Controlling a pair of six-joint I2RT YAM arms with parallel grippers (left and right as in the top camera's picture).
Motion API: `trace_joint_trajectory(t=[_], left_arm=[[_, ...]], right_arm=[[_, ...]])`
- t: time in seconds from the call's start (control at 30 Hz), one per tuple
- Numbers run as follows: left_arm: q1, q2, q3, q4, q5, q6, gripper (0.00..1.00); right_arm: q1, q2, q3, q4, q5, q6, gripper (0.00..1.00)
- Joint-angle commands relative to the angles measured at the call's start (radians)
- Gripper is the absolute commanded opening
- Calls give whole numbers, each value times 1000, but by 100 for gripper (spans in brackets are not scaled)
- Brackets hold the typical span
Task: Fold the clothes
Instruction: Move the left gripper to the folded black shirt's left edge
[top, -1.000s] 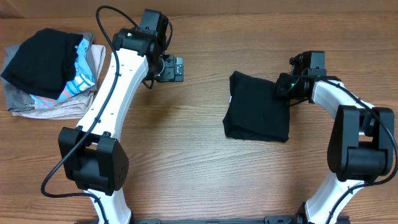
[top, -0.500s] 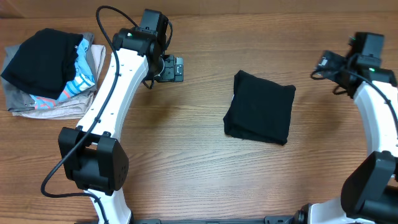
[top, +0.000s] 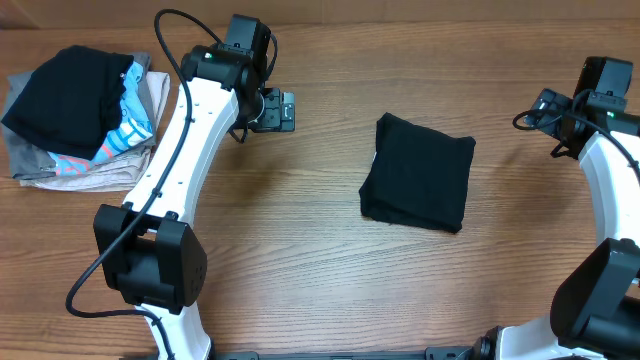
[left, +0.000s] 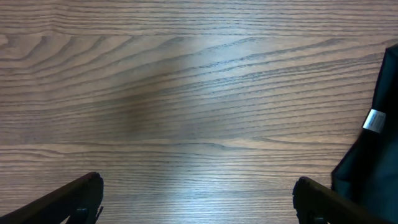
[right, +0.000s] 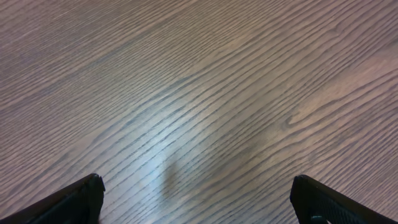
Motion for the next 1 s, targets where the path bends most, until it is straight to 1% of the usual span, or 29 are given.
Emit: trace_joint_trajectory(t=[0.0, 0.4, 0.5, 0.53, 0.63, 0.7, 0.77, 0.87, 0.97], left_arm=[[2, 9, -6, 2, -9, -3, 100], [2, 9, -6, 2, -8, -3, 100], [2, 9, -6, 66, 0, -6, 100], [2, 9, -6, 80, 31, -14, 100], [-7, 10, -7, 97, 217, -29, 100], [-31, 10, -7, 96, 261, -53, 100], [-71, 10, -7, 95, 239, -87, 100], [-142, 10, -16, 108, 155, -156, 100], [-224, 10, -38, 163, 121, -203, 100]], right_arm=[[2, 1, -1, 6, 18, -2, 100], [2, 1, -1, 6, 18, -2, 100], [2, 1, -1, 6, 18, -2, 100], [2, 1, -1, 6, 18, -2, 100], [2, 1, -1, 6, 18, -2, 100], [2, 1, -1, 6, 18, -2, 100], [2, 1, -1, 5, 18, -2, 100], [2, 1, -1, 6, 18, -2, 100], [2, 1, -1, 6, 18, -2, 100]])
